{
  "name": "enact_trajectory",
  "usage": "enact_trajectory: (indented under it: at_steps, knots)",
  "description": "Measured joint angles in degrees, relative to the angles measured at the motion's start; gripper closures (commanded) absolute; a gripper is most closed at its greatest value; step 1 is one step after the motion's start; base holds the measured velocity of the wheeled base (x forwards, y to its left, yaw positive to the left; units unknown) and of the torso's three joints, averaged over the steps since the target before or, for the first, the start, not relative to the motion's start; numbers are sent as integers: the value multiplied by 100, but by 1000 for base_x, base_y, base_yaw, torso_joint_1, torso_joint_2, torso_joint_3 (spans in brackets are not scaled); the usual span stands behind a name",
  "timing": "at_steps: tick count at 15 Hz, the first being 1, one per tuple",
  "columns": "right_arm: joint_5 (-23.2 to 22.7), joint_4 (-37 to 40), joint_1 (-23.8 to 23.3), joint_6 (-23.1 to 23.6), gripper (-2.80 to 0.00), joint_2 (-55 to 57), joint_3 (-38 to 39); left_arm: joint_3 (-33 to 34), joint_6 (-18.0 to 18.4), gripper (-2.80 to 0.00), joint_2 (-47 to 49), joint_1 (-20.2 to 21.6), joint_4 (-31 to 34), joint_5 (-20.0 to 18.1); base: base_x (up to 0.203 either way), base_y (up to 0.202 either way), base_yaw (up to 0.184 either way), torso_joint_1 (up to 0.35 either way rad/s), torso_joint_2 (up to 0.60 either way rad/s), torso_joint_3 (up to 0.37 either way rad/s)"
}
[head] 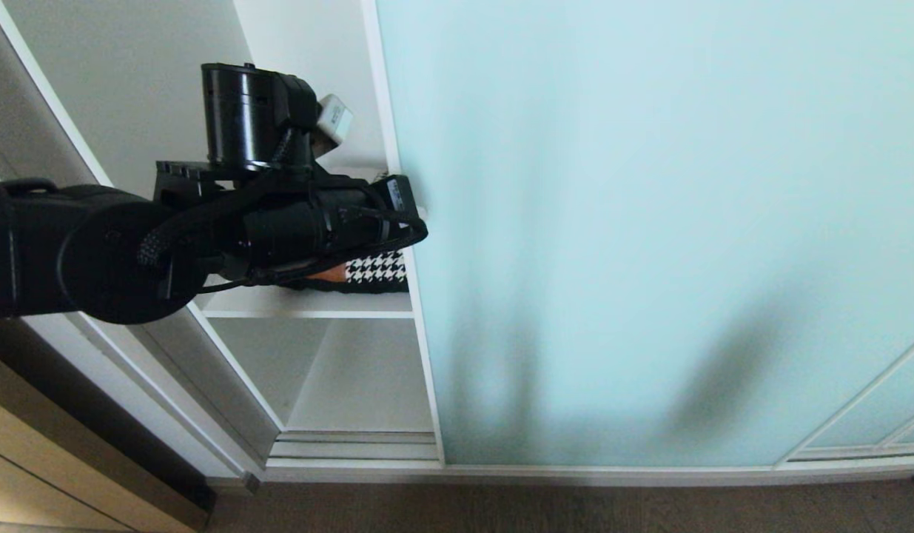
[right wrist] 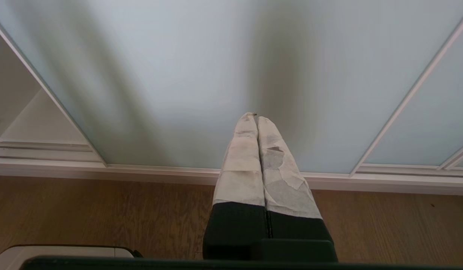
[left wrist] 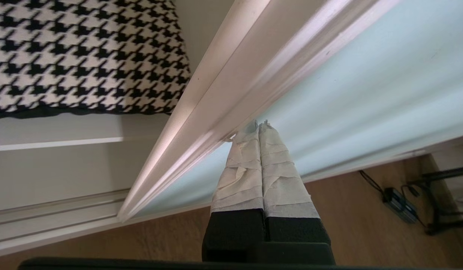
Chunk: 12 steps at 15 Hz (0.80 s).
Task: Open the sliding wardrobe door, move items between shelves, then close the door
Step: Close the door
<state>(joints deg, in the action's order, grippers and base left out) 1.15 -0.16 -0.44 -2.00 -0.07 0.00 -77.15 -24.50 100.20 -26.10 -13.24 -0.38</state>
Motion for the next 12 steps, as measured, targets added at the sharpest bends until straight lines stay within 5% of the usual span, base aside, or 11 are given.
enact_trajectory:
  at_steps: [6,12]
  knots:
    - [0,2,0,-1,0,0,0,257,149,0,-394,174,-10,280,0,0,0,0,0,0]
    - [0,-1,0,-3,0,0,0,571,163,0,-839,846,-38,473,0,0,0,0,0,0]
